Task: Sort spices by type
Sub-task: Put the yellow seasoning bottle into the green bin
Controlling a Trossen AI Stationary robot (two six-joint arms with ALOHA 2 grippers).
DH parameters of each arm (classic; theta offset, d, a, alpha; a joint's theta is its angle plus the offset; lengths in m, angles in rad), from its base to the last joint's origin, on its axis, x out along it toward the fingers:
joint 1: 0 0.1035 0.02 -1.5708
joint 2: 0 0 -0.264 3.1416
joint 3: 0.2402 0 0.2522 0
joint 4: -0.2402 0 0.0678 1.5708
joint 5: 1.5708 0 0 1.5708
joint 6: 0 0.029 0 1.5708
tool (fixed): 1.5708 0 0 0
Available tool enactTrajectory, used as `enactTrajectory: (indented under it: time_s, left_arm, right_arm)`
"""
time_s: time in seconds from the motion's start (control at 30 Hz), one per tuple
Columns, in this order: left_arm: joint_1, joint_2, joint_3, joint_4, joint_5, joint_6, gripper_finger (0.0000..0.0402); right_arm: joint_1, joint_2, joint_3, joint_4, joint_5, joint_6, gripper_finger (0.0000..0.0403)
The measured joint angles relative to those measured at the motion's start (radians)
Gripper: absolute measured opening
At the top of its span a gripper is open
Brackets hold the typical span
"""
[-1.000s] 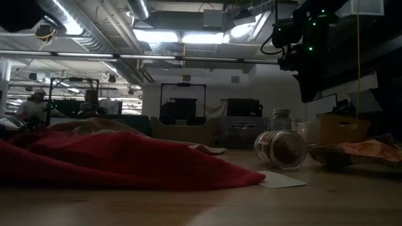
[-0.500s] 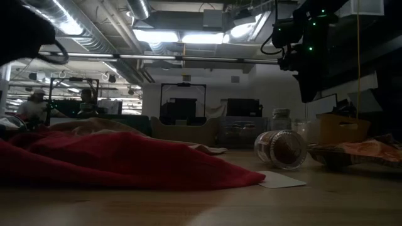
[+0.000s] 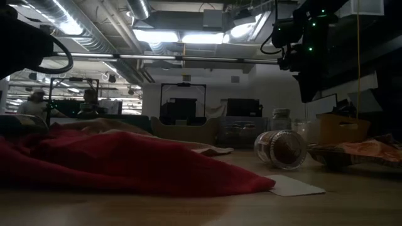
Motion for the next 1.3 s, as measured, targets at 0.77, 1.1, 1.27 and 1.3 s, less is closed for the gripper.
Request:
enactTrajectory:
  time_s: [0.77,1.1,1.27,1.3]
  left_arm:
    - [0.034,-0.337,0.014,-0.025,-0.038,0.126,0.0171]
    - [0.102,-0.3,0.014,-0.075,-0.097,0.259,0.0119]
    - [0.084,-0.3,0.014,0.009,-0.096,0.418,0.0113]
    - [0.073,-0.295,0.014,0.028,-0.095,0.438,0.0113]
  right_arm:
    - [0.112,0.0,0.0,0.201,-0.224,-0.033,0.0252]
    - [0.263,0.001,0.0,0.314,-0.177,-0.035,0.0252]
    - [0.336,0.001,0.0,0.352,-0.176,-0.078,0.0252]
    - [0.35,0.002,0.0,0.353,-0.176,-0.079,0.0252]
